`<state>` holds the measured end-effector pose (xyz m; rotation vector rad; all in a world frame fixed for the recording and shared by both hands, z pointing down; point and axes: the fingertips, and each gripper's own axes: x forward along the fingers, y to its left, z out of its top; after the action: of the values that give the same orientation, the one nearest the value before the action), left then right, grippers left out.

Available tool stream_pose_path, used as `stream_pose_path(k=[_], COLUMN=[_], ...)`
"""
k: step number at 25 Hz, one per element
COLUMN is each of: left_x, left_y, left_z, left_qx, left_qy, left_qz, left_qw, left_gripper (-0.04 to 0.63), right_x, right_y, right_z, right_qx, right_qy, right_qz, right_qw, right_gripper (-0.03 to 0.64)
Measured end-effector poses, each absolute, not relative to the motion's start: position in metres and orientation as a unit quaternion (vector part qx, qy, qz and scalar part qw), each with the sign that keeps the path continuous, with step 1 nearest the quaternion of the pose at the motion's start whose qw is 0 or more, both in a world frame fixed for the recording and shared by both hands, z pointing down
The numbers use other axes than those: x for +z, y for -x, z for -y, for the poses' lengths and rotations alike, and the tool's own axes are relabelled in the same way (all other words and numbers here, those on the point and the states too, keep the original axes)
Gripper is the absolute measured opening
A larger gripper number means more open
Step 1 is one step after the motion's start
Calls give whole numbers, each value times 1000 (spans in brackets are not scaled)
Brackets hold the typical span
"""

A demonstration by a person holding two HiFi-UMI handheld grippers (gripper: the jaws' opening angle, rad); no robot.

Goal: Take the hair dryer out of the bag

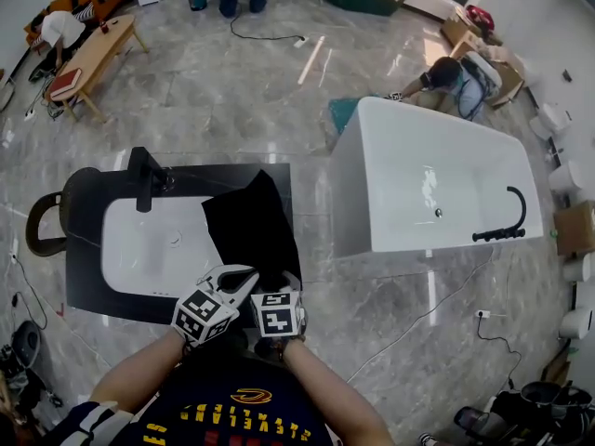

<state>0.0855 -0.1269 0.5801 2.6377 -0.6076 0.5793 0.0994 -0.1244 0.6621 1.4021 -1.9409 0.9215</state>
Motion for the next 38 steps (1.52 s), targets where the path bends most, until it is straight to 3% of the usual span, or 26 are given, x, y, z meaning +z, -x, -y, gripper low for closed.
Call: stream_pose_path(k=[3,19,38], left_x=[578,583,608], left_y=[-79,-54,-60], left_z=[130,128,113], left_qx=[194,188,242], left_qy=[-934,-921,-920], left_qz=[227,267,250], left_qw=[194,210,181], left_gripper=[14,14,14], right_x=[676,730,706], right_y=[-106,-103,-113], right_z=[128,149,93], right_qx=[344,356,389], right_qy=[-532,-510,-487], right_qz=[713,688,693], right_qw=[300,374,363], right_gripper=[227,227,221])
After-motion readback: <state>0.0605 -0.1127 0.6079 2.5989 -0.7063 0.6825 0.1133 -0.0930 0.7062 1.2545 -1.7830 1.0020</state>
